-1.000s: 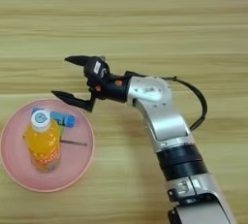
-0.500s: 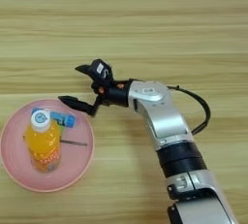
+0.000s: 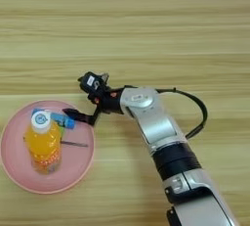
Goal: Move the objects on the table
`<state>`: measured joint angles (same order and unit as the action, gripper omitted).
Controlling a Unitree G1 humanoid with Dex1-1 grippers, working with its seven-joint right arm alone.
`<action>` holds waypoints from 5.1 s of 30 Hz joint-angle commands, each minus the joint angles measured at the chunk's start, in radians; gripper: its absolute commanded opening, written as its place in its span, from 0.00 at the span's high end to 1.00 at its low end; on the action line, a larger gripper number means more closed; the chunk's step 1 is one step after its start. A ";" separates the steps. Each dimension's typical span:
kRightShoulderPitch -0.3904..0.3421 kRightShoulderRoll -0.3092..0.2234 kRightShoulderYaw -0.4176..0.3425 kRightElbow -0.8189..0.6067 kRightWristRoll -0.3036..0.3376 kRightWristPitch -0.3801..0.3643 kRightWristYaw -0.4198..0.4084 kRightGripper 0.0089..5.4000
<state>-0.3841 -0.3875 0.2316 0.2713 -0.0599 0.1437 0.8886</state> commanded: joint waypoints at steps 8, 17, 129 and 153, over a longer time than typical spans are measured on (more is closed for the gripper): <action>-0.085 -0.016 -0.008 -0.025 -0.065 -0.034 -0.089 0.00; -0.116 -0.009 -0.027 0.016 -0.089 -0.038 -0.158 0.00; 0.006 -0.043 -0.064 -0.230 0.280 -0.045 0.199 0.26; -0.035 -0.001 -0.175 -0.270 0.362 -0.062 0.158 0.35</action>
<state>-0.3245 -0.3865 0.1233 0.0711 0.2494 0.1193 1.0954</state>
